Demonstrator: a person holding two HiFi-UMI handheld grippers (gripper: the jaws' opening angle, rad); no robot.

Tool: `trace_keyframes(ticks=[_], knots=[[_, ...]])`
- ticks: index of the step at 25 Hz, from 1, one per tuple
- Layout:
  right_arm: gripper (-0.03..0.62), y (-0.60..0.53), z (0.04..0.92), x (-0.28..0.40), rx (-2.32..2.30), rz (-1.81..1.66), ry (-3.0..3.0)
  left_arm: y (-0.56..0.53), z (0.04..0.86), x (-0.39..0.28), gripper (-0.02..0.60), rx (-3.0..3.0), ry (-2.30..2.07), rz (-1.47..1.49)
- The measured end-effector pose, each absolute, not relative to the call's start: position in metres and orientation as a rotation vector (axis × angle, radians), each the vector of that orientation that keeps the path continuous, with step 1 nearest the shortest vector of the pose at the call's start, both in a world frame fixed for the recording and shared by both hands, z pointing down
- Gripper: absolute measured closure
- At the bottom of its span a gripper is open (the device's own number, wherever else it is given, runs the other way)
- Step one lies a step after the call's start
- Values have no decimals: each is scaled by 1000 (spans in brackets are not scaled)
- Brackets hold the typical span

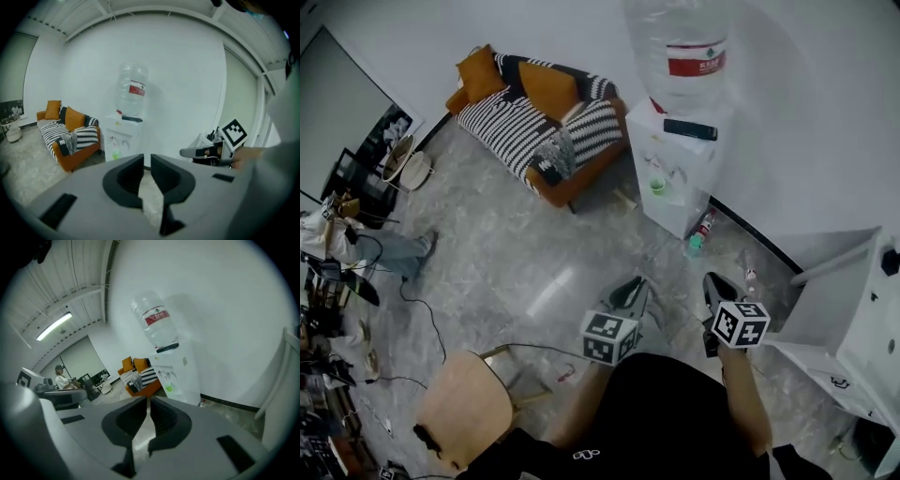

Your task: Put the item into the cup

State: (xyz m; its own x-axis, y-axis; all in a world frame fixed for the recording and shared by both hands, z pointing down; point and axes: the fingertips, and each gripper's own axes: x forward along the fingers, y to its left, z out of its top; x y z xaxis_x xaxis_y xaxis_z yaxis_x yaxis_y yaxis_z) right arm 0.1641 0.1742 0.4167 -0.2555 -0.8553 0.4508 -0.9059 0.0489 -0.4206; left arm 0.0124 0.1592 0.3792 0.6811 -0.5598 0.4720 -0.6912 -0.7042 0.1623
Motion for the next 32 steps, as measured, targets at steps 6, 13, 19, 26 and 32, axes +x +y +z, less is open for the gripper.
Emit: trace_keyframes(ticks=[6, 13, 19, 26, 32], knots=[[427, 130, 464, 133, 1663, 1073, -2195, 71, 459, -2, 371, 2522, -875, 781], [448, -14, 447, 135, 1663, 646, -2205, -68, 519, 28, 347, 2505, -755, 818], [454, -93, 406, 126, 1712, 546, -2254, -119, 514, 39, 348, 2524, -660, 795], [465, -136, 372, 120, 1738, 432, -2297, -154, 492, 42, 348, 2574, -632, 776], [585, -161, 324, 107, 1750, 279, -2365, -175, 455, 44, 348, 2611, -697, 644]])
